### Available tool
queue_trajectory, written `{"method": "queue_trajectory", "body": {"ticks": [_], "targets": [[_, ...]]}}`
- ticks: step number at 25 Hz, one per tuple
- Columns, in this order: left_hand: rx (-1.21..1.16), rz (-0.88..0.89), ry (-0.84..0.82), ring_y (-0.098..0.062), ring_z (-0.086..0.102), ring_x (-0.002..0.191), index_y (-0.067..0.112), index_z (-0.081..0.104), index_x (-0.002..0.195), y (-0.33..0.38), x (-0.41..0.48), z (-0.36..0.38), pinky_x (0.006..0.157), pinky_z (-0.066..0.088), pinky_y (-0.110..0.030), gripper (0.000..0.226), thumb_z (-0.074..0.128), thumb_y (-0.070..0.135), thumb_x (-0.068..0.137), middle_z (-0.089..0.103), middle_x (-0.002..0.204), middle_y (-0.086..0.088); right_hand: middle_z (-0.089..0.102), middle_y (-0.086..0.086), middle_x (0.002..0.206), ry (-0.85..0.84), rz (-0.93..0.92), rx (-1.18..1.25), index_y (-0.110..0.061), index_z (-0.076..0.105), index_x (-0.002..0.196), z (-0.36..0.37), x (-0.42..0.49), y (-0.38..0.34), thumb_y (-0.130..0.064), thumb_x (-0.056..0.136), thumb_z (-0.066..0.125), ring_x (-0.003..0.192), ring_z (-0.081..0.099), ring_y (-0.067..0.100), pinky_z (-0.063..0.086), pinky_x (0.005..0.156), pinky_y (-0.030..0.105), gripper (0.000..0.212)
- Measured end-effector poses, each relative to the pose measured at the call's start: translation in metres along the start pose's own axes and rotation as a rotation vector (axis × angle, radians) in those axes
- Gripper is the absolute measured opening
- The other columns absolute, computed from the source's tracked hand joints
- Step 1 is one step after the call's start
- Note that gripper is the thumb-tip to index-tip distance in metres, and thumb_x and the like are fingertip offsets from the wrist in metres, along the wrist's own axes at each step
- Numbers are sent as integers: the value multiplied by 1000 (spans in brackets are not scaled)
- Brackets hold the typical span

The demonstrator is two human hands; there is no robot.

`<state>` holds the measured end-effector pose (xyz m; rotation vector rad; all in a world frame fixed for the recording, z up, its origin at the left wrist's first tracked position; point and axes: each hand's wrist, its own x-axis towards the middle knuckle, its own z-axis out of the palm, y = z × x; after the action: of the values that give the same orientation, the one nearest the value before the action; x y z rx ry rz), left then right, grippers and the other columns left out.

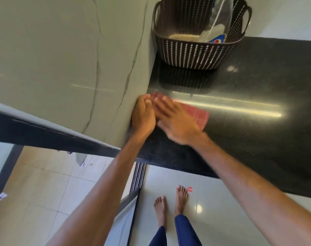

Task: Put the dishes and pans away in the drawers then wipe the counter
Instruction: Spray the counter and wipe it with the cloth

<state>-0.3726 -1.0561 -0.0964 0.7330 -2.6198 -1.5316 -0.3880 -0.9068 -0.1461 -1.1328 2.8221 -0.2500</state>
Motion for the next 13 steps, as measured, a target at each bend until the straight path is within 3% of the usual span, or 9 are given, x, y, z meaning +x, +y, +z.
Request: {"method": "queue_trajectory", "body": {"ticks": [3,6,9,13], "targets": [[-128,-86,-101,-20,55,126,20,61,133,14,-9,-16,113,42,-40,38,34,26,107,60,138,-3,10,8,172,-22,-165,-32,-30,19,163,17,-56,-74,-45,107,39,160,1,30,8,127,54,62],[-71,-117,-145,-17,51,130,18,58,139,16,-20,-18,114,39,-38,39,34,26,109,56,143,-2,-4,7,173,-123,-317,-71,-30,6,165,19,-92,-82,-29,103,48,160,-6,29,6,128,52,75],[-87,-130,-157,-10,50,122,20,56,139,13,-24,-19,111,39,-35,39,34,30,109,56,138,2,-7,2,173,-170,-404,-44,-28,1,165,14,-91,-65,-32,108,39,160,-7,24,7,129,48,69],[-118,-134,-183,-6,53,105,33,54,119,9,-24,-20,106,41,-35,23,33,39,109,53,116,11,-2,-4,172,-187,-331,66,-31,3,165,3,-53,-32,-50,111,21,159,-10,15,-2,130,45,60]]}}
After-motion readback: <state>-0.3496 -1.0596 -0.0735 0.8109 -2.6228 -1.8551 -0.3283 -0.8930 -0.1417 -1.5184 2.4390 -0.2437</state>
